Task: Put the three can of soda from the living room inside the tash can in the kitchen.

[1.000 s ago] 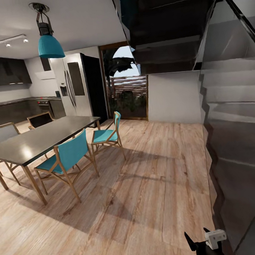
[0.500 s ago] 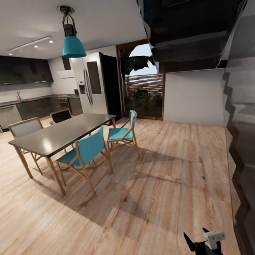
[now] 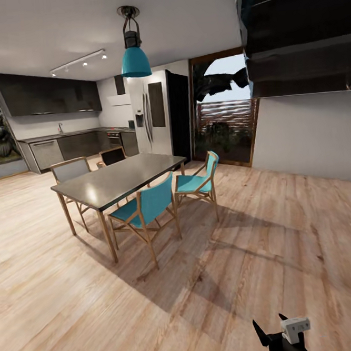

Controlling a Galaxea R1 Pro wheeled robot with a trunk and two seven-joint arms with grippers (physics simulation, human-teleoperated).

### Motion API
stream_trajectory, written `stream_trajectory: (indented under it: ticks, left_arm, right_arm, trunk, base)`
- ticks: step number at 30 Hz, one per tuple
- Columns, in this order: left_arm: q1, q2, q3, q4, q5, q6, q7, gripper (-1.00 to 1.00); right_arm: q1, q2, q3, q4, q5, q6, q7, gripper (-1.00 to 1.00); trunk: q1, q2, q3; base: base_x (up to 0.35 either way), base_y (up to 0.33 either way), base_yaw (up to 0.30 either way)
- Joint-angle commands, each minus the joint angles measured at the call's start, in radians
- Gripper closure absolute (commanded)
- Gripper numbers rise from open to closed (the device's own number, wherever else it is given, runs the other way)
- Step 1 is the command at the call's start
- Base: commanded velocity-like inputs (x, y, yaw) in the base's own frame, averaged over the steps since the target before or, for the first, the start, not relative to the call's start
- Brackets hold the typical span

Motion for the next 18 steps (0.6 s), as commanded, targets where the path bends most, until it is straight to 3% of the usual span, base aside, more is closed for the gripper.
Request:
stream_trajectory:
  ticks: [1,18]
  left_arm:
    - [0.000,0.000,-0.001,0.000,0.000,0.000,0.000,-1.00]
    - [0.000,0.001,-0.007,0.000,0.001,-0.001,0.000,-1.00]
  right_arm:
    - [0.000,0.000,0.000,0.000,0.000,0.000,0.000,-1.00]
    - [0.000,0.000,0.001,0.000,0.000,0.000,0.001,-1.00]
  trunk:
    - [0.000,0.000,0.000]
    - [0.000,0.000,-0.001]
  base:
    - [0.261,0.221,0.245]
    - [0.274,0.201,0.221]
